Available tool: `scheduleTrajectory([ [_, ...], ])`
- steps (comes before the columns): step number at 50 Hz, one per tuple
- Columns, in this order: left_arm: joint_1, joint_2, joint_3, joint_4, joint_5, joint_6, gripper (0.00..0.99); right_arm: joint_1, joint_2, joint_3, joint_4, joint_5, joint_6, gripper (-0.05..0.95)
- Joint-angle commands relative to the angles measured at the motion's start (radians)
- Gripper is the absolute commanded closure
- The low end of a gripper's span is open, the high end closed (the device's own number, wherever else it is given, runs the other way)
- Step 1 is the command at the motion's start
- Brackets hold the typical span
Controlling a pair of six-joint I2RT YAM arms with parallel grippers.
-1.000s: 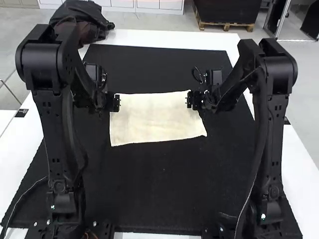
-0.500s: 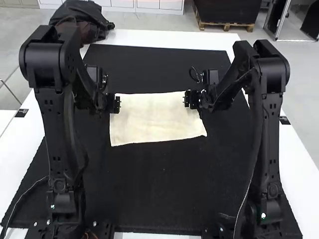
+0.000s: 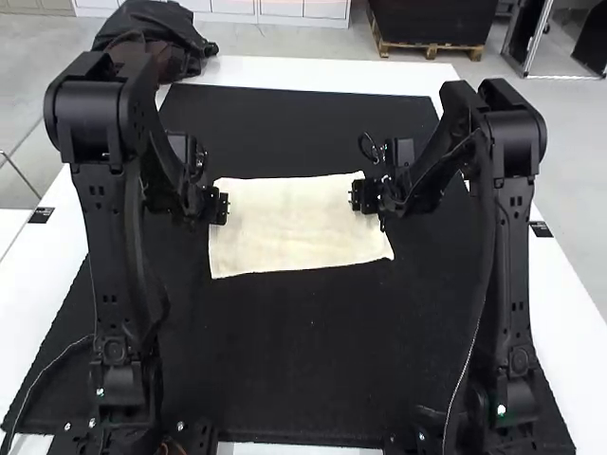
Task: Fold the towel.
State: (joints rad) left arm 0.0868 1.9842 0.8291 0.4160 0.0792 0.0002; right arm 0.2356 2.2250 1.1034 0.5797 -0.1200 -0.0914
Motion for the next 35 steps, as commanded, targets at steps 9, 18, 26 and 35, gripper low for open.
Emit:
scheduleTrajectory([
  [9, 0.002, 0.021, 0.021, 0.020, -0.015, 0.018, 0.062, 0.016, 0.027, 0.019, 0.006, 0.011, -0.019, 0.03],
  [18, 0.002, 0.033, 0.024, 0.030, -0.015, 0.023, 0.215, 0.014, 0.032, 0.012, 0.011, -0.024, -0.027, 0.49],
  [26, 0.004, 0.070, 0.016, 0.066, -0.033, 0.021, 0.849, -0.001, 0.032, -0.005, 0.062, -0.055, -0.019, 0.92],
  [35, 0.018, 0.099, 0.015, 0.101, -0.032, 0.021, 0.969, -0.015, 0.028, -0.020, 0.071, -0.056, -0.014, 0.93],
])
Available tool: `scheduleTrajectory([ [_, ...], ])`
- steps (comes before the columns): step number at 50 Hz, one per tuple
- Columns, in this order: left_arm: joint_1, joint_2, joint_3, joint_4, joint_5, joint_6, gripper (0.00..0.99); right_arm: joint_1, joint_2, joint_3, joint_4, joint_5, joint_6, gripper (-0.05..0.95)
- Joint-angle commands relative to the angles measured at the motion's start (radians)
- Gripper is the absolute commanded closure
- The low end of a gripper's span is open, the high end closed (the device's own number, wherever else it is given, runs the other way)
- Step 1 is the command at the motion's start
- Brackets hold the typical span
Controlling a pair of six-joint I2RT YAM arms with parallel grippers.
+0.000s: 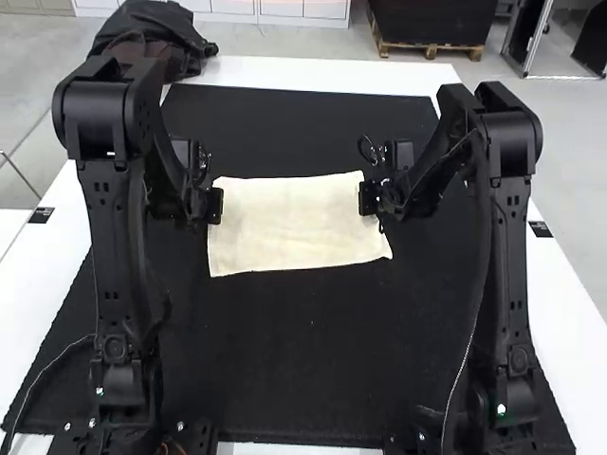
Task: Fold the towel.
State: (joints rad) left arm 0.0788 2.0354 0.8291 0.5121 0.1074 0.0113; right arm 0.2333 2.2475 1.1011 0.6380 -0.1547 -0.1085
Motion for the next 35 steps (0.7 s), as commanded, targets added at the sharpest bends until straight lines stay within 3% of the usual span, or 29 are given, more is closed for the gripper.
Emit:
scheduleTrajectory([
  [1, 0.029, 0.046, 0.015, 0.009, -0.057, 0.010, 0.969, -0.015, 0.006, -0.023, 0.019, -0.022, 0.006, 0.93],
  [22, 0.076, -0.049, -0.010, 0.049, -0.035, 0.009, 0.969, -0.069, -0.042, -0.047, 0.031, -0.028, 0.020, 0.93],
  [35, 0.061, -0.112, -0.038, 0.049, -0.014, -0.004, 0.969, -0.072, -0.106, -0.076, 0.032, -0.072, 0.021, 0.93],
])
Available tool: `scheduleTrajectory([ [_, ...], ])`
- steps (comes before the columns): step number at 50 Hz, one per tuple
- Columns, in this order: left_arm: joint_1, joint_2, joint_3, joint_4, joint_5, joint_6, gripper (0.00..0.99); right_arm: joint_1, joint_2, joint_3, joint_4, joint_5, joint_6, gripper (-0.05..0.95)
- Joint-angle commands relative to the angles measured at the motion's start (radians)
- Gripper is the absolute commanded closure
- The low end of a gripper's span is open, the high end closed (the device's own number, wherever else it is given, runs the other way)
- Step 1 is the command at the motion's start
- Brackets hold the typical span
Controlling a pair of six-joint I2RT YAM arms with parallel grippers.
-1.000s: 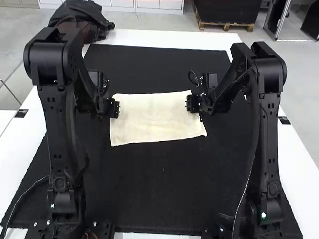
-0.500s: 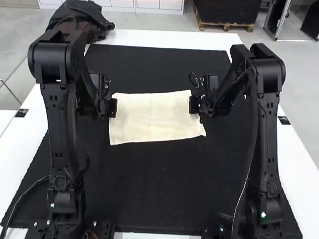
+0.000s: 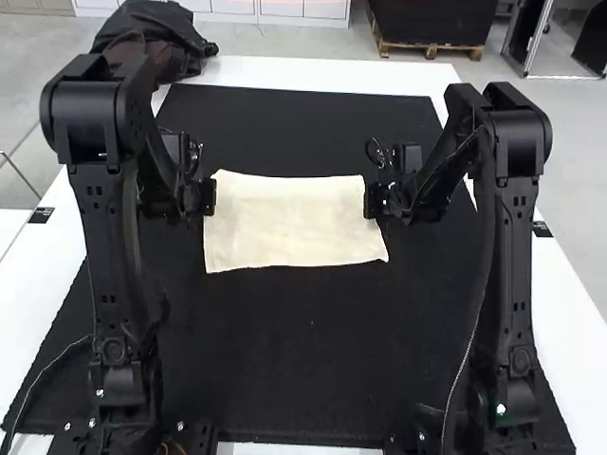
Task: Fold the towel.
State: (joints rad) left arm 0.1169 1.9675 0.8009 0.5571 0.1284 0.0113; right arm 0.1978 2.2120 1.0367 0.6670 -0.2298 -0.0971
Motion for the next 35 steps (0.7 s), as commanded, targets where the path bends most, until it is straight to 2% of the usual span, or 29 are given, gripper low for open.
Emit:
scheduleTrajectory([
  [1, 0.021, -0.050, -0.011, 0.001, -0.030, -0.007, 0.969, -0.038, -0.078, -0.017, 0.005, 0.001, 0.010, 0.93],
  [15, -0.005, -0.114, -0.074, 0.004, -0.013, -0.013, 0.969, -0.038, -0.140, -0.058, 0.009, -0.022, 0.008, 0.93],
  [35, -0.005, -0.216, -0.158, 0.000, -0.009, -0.025, 0.969, -0.060, -0.230, -0.124, -0.023, -0.077, 0.008, 0.93],
])
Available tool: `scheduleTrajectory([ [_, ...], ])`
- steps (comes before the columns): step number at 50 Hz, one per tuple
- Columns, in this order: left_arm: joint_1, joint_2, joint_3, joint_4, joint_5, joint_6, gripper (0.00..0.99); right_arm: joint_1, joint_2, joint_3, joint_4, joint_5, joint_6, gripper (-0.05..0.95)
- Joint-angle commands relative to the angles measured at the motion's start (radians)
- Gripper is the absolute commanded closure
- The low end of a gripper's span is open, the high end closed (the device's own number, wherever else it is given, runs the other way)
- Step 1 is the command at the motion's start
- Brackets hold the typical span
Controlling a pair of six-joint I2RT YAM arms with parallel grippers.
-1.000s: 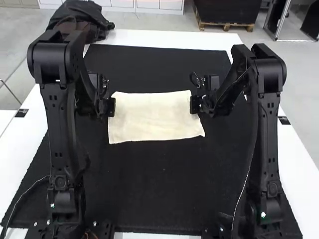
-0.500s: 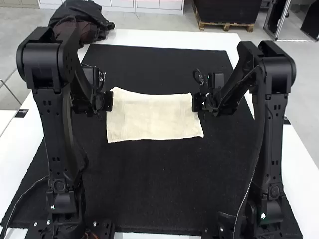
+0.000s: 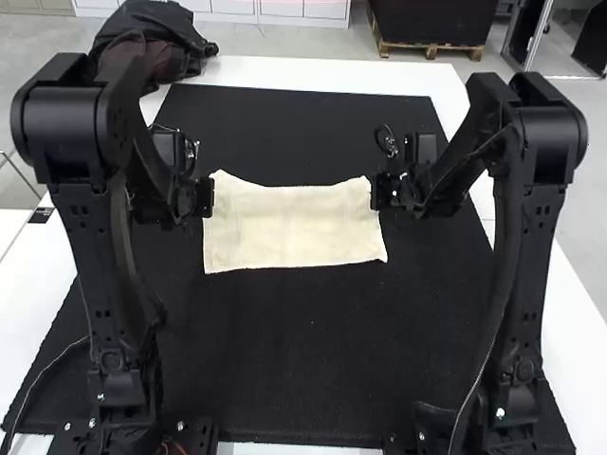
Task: Fold the towel.
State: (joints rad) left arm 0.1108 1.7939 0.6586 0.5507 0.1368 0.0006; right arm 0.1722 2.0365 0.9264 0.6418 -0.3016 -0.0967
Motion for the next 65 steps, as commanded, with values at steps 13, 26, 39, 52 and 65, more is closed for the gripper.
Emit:
scheduleTrajectory([
  [13, 0.001, -0.099, -0.053, -0.031, -0.013, -0.019, 0.969, -0.042, -0.122, -0.066, -0.041, -0.039, 0.012, 0.93],
  [26, 0.001, -0.146, -0.077, -0.077, -0.008, -0.010, 0.969, -0.059, -0.185, -0.098, -0.094, -0.071, 0.034, 0.93],
  [39, 0.001, -0.211, -0.111, -0.123, -0.003, 0.002, 0.969, -0.073, -0.239, -0.129, -0.156, -0.090, 0.034, 0.93],
  [52, 0.001, -0.265, -0.157, -0.152, -0.003, 0.029, 0.969, -0.073, -0.272, -0.153, -0.215, -0.100, 0.034, 0.93],
  [65, 0.001, -0.281, -0.182, -0.161, -0.003, 0.029, 0.969, -0.073, -0.305, -0.215, -0.223, -0.106, 0.032, 0.93],
])
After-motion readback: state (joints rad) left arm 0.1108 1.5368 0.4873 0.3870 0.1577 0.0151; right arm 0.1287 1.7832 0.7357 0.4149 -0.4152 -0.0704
